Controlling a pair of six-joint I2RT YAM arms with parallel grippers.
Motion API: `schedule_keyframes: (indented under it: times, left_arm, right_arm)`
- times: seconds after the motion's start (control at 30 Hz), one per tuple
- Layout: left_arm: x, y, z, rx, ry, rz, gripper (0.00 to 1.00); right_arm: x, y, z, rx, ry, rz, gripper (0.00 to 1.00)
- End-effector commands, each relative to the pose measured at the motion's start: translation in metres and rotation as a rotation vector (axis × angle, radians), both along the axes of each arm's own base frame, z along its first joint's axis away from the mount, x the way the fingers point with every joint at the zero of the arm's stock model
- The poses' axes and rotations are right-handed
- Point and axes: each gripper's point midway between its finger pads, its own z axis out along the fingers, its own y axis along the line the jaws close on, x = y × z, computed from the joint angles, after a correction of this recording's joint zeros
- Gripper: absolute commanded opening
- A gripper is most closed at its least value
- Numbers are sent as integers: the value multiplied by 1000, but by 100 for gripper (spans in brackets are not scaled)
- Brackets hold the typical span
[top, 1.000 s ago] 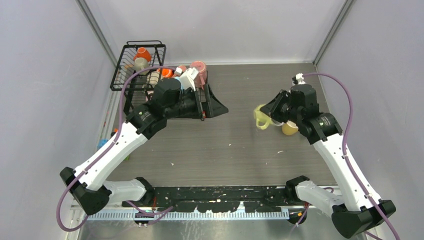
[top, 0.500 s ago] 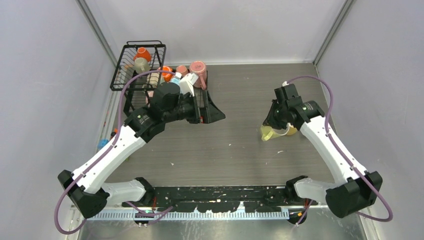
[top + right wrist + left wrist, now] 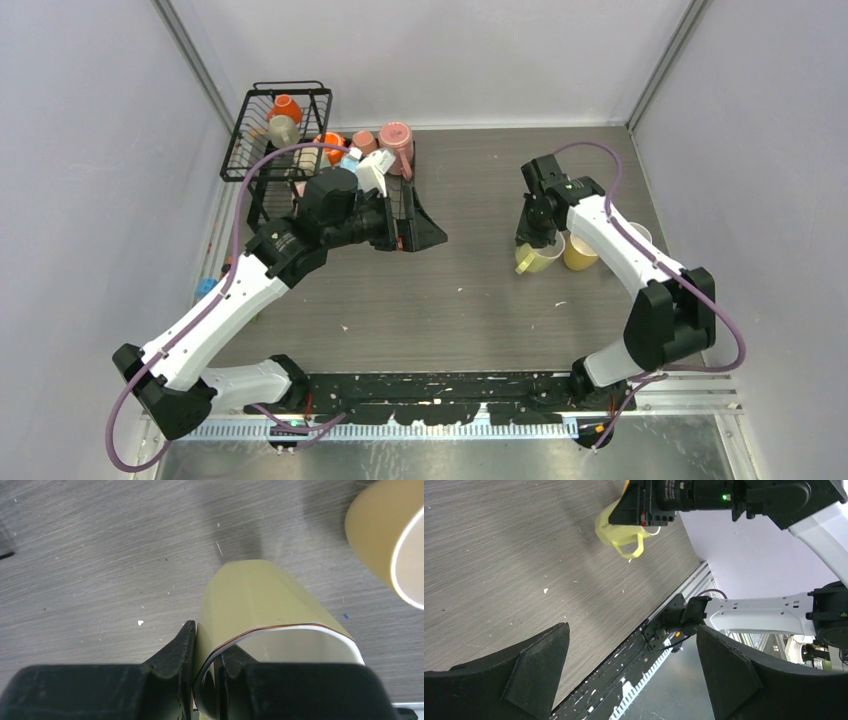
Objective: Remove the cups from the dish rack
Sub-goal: Place the cup at the center of the board.
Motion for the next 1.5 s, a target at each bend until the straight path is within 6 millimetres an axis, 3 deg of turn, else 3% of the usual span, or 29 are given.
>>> schedule_keyframes:
  times: [0.0,0.27,0.6,1.0,1.47]
  left_arm:
    - [-4,0,7,-7,-38,-29,100]
    - [-4,-1,5,4,-41,-39,100]
    - [-1,-5,2,5,-34,-48,100]
    - [1,-7,-3,14,-28,-49,100]
    - [0,-5,-7,22,-19,-40,100]
  right_arm:
    - [43,6,27,5,-129,14,1]
    - [52,-8,6,-81,-67,4,1]
    - [50,-22,-14,-154,-13,-9,1]
    - [49,-26,-34,-188,25,0,2]
    - [46,-26,-43,-185,35,2,25]
